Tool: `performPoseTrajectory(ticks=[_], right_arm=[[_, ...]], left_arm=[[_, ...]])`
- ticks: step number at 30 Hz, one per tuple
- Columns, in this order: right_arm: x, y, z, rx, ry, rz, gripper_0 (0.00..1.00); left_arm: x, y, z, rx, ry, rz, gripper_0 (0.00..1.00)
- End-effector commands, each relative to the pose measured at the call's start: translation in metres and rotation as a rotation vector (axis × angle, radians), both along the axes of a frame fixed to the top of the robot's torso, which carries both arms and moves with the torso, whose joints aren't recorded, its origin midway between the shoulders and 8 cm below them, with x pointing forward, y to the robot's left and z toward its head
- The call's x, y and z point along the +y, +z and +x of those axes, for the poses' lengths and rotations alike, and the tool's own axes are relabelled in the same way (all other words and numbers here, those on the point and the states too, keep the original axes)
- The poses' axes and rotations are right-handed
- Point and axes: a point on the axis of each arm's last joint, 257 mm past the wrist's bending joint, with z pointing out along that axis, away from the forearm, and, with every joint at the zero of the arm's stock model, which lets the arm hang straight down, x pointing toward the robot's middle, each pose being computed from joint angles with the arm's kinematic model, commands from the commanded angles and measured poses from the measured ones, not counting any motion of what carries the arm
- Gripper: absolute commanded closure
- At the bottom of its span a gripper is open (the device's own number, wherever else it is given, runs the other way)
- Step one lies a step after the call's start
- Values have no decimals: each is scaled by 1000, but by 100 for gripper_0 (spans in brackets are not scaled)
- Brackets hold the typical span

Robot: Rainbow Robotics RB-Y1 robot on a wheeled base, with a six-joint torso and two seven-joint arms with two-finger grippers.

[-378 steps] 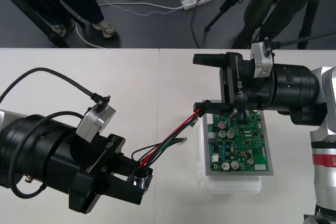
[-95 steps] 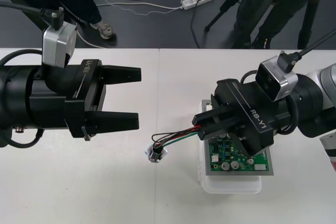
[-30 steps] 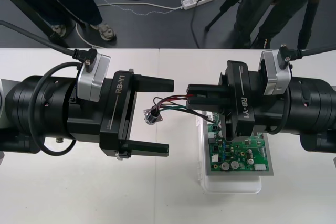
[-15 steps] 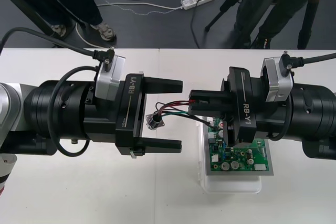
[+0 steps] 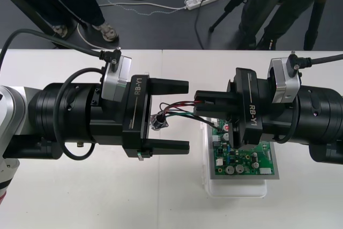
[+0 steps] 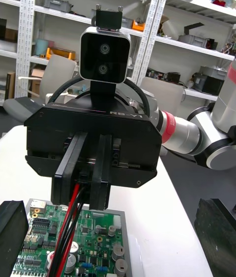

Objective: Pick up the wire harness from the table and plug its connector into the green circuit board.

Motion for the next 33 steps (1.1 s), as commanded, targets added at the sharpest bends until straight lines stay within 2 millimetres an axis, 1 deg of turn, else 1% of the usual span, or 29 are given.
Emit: performPoseTrajectory(ticks=[1, 5, 13, 14, 17, 18, 19, 20, 21, 33], right_arm=[[-6, 11, -2, -32, -22, 4, 100], [-6, 12, -1, -32, -24, 5, 100], [-3, 11, -3, -31, -17, 7, 100], [-3, 11, -3, -31, -17, 7, 100], [-3, 11, -3, -31, -17, 7, 100], [-3, 11, -3, -32, -17, 7, 100], [-3, 11, -3, -32, -17, 7, 100], [-3, 11, -3, -32, -17, 7, 100], [-3, 11, -3, -32, -17, 7, 100], [-3, 12, -2, -34, -19, 10, 100]], left_arm=[[-16, 18, 3, -98, 8, -47, 0], [-16, 17, 4, -106, 14, -42, 0], [-19, 22, 5, -114, 15, -51, 0], [-19, 22, 6, -115, 15, -51, 3], [-20, 22, 6, -121, 18, -50, 20], [-20, 21, 7, -123, 20, -47, 37], [-20, 21, 7, -123, 20, -47, 68], [-20, 21, 7, -124, 20, -47, 88], [-20, 22, 7, -125, 19, -48, 100], [-20, 24, 9, -133, 24, -49, 100]])
